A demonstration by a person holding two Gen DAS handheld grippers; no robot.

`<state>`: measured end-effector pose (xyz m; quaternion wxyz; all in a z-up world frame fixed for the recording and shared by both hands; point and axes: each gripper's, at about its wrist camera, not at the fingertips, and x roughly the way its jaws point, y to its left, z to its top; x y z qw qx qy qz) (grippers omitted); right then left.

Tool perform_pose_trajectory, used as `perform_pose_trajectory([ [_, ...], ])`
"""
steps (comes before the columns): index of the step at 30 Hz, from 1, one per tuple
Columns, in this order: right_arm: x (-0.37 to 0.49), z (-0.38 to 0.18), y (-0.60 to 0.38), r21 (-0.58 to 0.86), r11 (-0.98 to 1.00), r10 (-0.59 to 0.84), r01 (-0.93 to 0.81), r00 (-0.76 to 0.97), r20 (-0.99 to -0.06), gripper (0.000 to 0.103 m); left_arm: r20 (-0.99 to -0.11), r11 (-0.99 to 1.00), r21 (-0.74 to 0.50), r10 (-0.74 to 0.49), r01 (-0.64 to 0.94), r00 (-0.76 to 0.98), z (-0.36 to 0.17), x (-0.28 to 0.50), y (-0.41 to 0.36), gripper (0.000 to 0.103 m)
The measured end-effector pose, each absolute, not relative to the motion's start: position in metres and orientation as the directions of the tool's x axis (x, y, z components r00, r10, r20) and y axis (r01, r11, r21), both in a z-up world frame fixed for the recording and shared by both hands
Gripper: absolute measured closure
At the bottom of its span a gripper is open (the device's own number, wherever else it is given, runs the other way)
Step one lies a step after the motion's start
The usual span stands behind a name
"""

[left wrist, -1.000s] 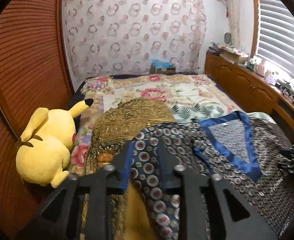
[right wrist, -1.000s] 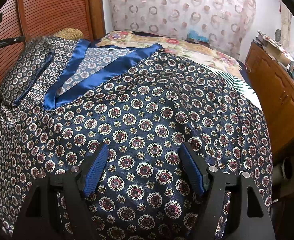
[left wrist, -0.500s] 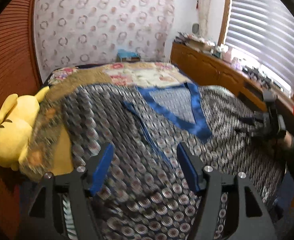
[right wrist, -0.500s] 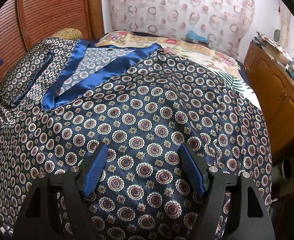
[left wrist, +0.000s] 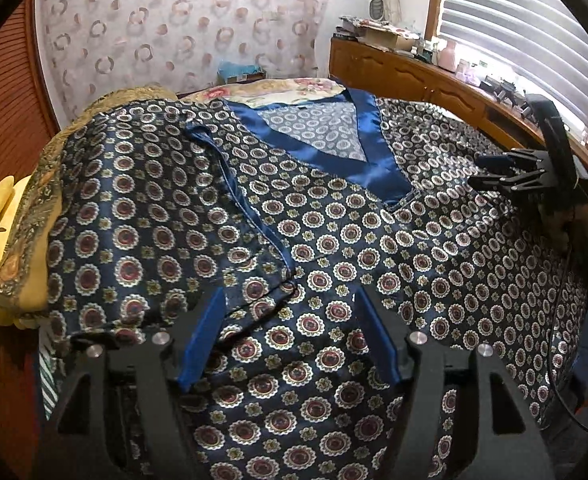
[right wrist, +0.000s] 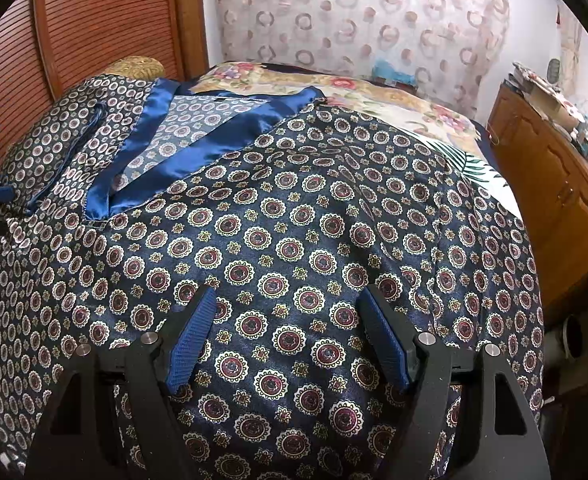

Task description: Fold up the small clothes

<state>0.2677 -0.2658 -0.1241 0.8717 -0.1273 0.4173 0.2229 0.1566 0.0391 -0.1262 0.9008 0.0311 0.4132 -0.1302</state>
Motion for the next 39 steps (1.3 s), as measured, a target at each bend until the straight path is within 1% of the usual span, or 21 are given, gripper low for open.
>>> perform_pose_trajectory([
  [6,0.268,-0.124,-0.266,-0.039,0.869,0.279,-0.494,0.554,-0.785,0.027,-0.780,0.966,-0.042,-0.190,0.253,0.596,-0.141,0.159,0.037,0.037],
  [7,0.268,-0.124,-0.266,-0.038,0.869,0.279,-0.493,0.553,-0.785,0.027,-0.783,0.966,-0.037,-0.187,0.257,0.593,-0.144,0.158,0.036,0.035],
  [10,0.264,-0.123,-0.268,-0.033,0.876,0.275,-0.480,0.555,-0.785,0.027,-0.777,0.962,-0.026,-0.190,0.271,0.601,-0.145,0.155,0.034,0.030],
  [12,0.256,-0.120,-0.270,0.001,0.871,0.305,-0.491,0.539,-0.786,0.027,-0.778,0.960,-0.034,-0.200,0.278,0.596,-0.145,0.156,0.034,0.025],
  [13,0.250,-0.117,-0.271,0.003,0.870,0.313,-0.494,0.547,-0.776,0.027,-0.779,0.958,-0.034,-0.203,0.283,0.593,-0.146,0.156,0.033,0.023],
  [15,0.241,-0.108,-0.279,0.006,0.875,0.321,-0.484,0.572,-0.755,0.027,-0.784,0.955,-0.026,-0.203,0.296,0.586,-0.147,0.157,0.029,0.014],
  [18,0.231,-0.092,-0.299,0.031,0.892,0.330,-0.451,0.603,-0.726,0.027,-0.789,0.952,-0.023,-0.205,0.305,0.579,-0.148,0.157,0.025,0.009],
  [21,0.224,-0.079,-0.327,-0.004,0.913,0.286,-0.407,0.648,-0.706,0.027,-0.793,0.950,-0.023,-0.207,0.311,0.573,-0.149,0.157,0.024,0.004],
  [24,0.221,-0.074,-0.361,-0.041,0.936,0.222,-0.351,0.673,-0.705,0.027,-0.797,0.948,-0.020,-0.207,0.318,0.568,-0.151,0.159,0.022,0.001],
  [31,0.215,-0.084,-0.441,-0.024,0.979,0.119,-0.204,0.658,-0.744,0.029,-0.798,0.947,-0.019,-0.207,0.321,0.566,-0.151,0.160,0.021,0.000],
  [34,0.214,-0.094,-0.460,0.000,0.986,0.109,-0.169,0.635,-0.765,0.031,-0.798,0.947,-0.018,-0.207,0.321,0.566,-0.151,0.160,0.021,0.000],
  [37,0.212,-0.101,-0.471,0.037,0.986,0.129,-0.161,0.611,-0.781,0.033,-0.798,0.948,-0.019,-0.206,0.318,0.566,-0.151,0.160,0.021,0.000],
  [39,0.212,-0.106,-0.472,0.063,0.984,0.149,-0.164,0.590,-0.794,0.037,-0.799,0.951,-0.019,-0.201,0.309,0.567,-0.151,0.161,0.019,0.000],
])
